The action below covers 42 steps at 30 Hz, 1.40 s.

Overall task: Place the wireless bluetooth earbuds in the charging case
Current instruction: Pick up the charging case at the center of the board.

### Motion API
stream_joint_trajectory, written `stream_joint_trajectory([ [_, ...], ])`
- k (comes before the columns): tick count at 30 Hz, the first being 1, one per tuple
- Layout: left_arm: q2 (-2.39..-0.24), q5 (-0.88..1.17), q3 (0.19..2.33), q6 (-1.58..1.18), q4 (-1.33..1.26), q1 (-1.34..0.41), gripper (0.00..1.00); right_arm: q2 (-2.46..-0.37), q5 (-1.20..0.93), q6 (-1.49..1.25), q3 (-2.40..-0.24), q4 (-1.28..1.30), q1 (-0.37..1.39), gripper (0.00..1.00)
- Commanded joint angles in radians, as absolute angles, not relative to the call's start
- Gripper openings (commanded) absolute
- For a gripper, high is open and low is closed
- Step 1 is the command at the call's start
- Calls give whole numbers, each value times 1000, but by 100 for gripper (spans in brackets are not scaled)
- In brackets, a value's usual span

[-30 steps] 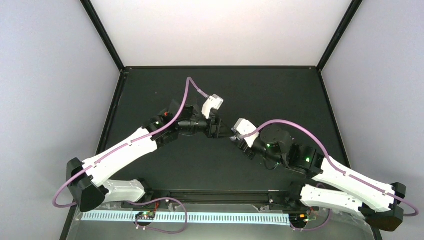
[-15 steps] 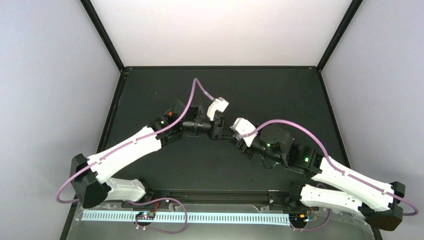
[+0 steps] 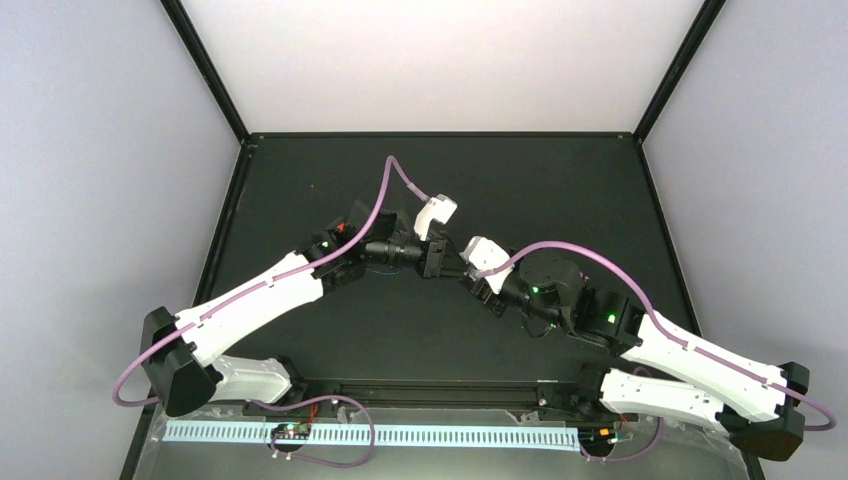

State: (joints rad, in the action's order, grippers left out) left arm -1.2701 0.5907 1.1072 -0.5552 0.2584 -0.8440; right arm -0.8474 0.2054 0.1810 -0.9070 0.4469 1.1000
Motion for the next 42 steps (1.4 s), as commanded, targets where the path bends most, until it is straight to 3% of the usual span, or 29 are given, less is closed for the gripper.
stream_joint_trajectory([
  [1, -1261, 625, 1131, -561, 228, -850, 9, -834, 194, 166, -942, 397, 1106, 44],
  [4, -1239, 593, 1138, -558, 224, -846, 2, -831, 173, 147, -952, 408, 1106, 65],
  [7, -1200, 542, 1131, -543, 224, -828, 2, -828, 161, 97, -966, 426, 1106, 79],
  [13, -1038, 502, 1042, -507, 140, -754, 1, -772, 104, -9, -992, 406, 1090, 89],
  [18, -837, 554, 921, -367, 49, -729, 2, -708, -144, -158, -996, 302, 988, 89],
  [24, -655, 671, 799, -275, -81, -729, 2, -756, -383, -306, -1029, 160, 984, 86],
  [30, -680, 778, 802, -280, -133, -730, 2, -845, -503, -331, -1082, 146, 985, 84],
  [42, -748, 889, 832, -283, -165, -733, 2, -901, -498, -330, -1092, 157, 986, 62],
])
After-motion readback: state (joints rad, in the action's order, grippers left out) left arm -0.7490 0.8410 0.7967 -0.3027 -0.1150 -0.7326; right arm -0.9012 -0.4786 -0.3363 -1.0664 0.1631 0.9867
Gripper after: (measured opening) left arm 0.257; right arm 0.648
